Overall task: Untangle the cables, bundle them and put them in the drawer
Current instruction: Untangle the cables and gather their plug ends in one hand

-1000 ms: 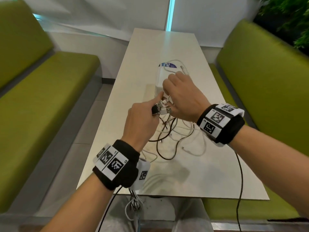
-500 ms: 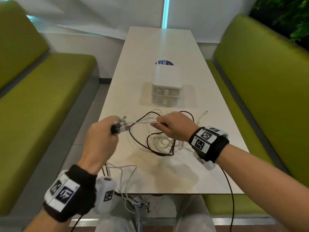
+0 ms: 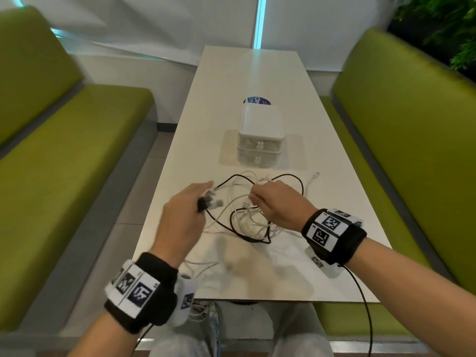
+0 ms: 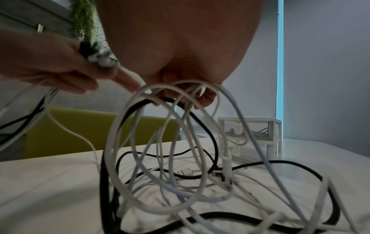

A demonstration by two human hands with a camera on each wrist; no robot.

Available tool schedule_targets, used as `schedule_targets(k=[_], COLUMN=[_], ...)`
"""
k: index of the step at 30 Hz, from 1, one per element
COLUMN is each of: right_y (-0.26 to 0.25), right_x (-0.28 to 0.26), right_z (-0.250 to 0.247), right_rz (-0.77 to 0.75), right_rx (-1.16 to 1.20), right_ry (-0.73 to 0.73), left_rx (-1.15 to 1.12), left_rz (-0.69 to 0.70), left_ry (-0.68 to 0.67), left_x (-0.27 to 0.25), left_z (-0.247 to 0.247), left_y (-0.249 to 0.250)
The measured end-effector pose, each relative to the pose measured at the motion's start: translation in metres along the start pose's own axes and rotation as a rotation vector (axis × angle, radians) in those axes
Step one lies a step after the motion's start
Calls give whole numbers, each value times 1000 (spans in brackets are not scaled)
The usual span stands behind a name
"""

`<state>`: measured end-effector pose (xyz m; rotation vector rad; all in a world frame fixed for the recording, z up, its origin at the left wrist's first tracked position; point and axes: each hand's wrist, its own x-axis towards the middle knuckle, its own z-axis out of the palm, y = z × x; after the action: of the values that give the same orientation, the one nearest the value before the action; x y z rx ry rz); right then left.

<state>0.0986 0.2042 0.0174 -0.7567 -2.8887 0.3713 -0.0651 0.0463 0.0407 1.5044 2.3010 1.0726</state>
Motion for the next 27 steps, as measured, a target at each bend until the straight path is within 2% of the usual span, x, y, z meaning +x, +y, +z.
schedule_targets(k=[3, 5, 9, 14, 18, 21, 24, 27], right_y=[-8, -12, -11, -11, -7, -9, -5, 6], right_x=[-2, -4, -16, -21, -20, -18, -19, -26], right_z=[0, -2, -3, 2, 6, 8, 4, 0], right_rz=[-67, -94, -126, -97, -120, -140, -116, -44], right_rx=[41, 52, -31, -50, -157, -199, -219, -207], right_ry=[69, 72, 65, 91, 225, 275, 267, 194], left_rx=[-2, 45, 162, 36, -81, -141, -251, -342], left_rz=[135, 148, 124, 69, 12, 30, -2, -76], left_ry=[-122, -182, -183, -76, -10, 11, 32, 75], left_x=[-2, 1, 5, 3, 2, -2, -4, 1], left_z=[26, 37, 36, 19, 6, 3, -5, -15], left_y=[19, 26, 31, 19, 7, 6, 9, 1])
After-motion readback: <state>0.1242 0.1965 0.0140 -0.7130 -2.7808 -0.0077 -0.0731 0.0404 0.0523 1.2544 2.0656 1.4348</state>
